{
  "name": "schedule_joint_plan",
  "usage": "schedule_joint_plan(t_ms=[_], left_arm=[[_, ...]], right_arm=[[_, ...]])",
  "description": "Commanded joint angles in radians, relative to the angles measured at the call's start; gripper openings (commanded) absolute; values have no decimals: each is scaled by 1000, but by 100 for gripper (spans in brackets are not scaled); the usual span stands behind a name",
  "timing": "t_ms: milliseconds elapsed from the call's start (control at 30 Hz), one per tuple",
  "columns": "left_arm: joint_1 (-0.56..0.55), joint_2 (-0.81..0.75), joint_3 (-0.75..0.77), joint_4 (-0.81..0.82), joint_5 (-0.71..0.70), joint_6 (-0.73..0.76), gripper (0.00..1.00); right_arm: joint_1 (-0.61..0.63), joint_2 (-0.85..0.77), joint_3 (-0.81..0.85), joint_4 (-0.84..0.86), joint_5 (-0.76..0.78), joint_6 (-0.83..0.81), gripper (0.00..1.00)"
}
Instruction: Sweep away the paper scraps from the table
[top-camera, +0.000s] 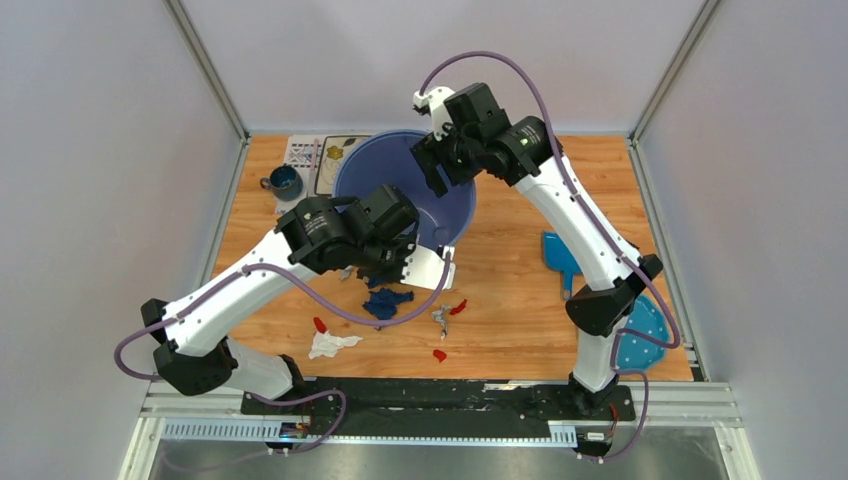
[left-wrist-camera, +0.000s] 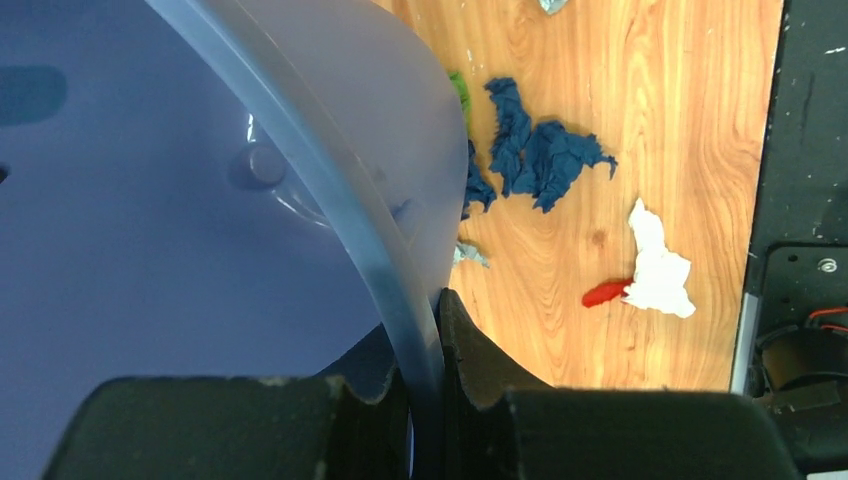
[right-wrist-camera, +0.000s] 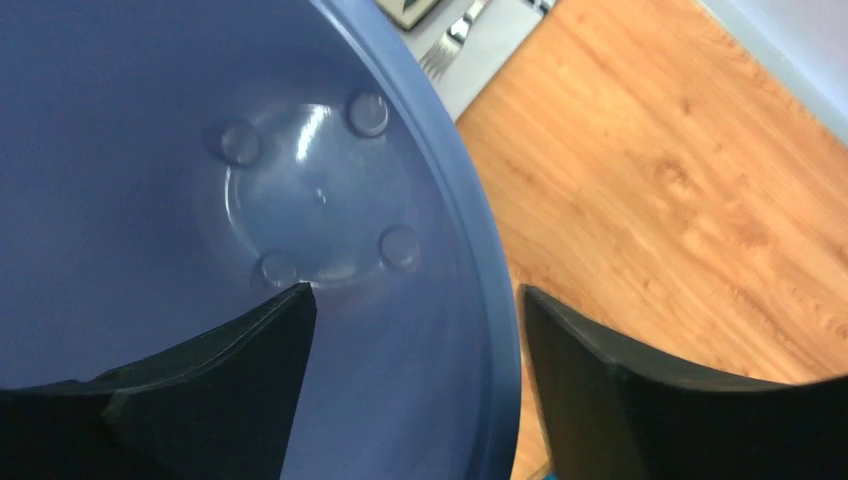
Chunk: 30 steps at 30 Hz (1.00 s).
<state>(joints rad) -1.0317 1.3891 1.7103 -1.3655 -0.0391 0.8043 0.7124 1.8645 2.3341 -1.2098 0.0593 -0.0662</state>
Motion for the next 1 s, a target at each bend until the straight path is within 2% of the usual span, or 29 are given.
schedule_joint_plan(t_ms=[0,33,67,100,167,300,333,367,433,467,800,900,967], left_arm=[[-1,-22,49,49,-79,32,0],[-1,-21,49,49,-84,32,0],[-1,-19,46,51,-88,32,0],[-1,-16,42,58,-93,30,0],[-1,-12,37,78,-117,24,0],[-2,-5,18,135,-206,3,0],[-1,-5,18,150,-222,-4,8],[-2,-5,20,193,-237,-17,29],[1,-5,34,238,-277,-48,49],[-1,-4,43,276,-284,-57,81],[10,11,212,404,-308,-197,83],[73,-2,157,420,-268,-258,83],[136,-30,51,454,-254,-304,84]], right_arm=[[-8,-21,-22,7,-59,-70,70],[-10,-22,-30,15,-90,-73,61],[-8,-27,-35,22,-108,-76,37],[-8,-36,-38,41,-105,-81,22],[-8,-47,-51,68,-61,-83,0],[-22,-70,-59,104,71,-96,0],[-42,-70,-53,105,82,-86,0],[-56,-70,-36,108,92,-75,0],[-105,-74,-27,116,93,-32,0],[-125,-80,-27,134,82,-17,0],[-422,-140,-131,259,-16,132,0],[-530,-82,-114,259,-16,173,0],[-596,-35,-93,248,-41,193,0]])
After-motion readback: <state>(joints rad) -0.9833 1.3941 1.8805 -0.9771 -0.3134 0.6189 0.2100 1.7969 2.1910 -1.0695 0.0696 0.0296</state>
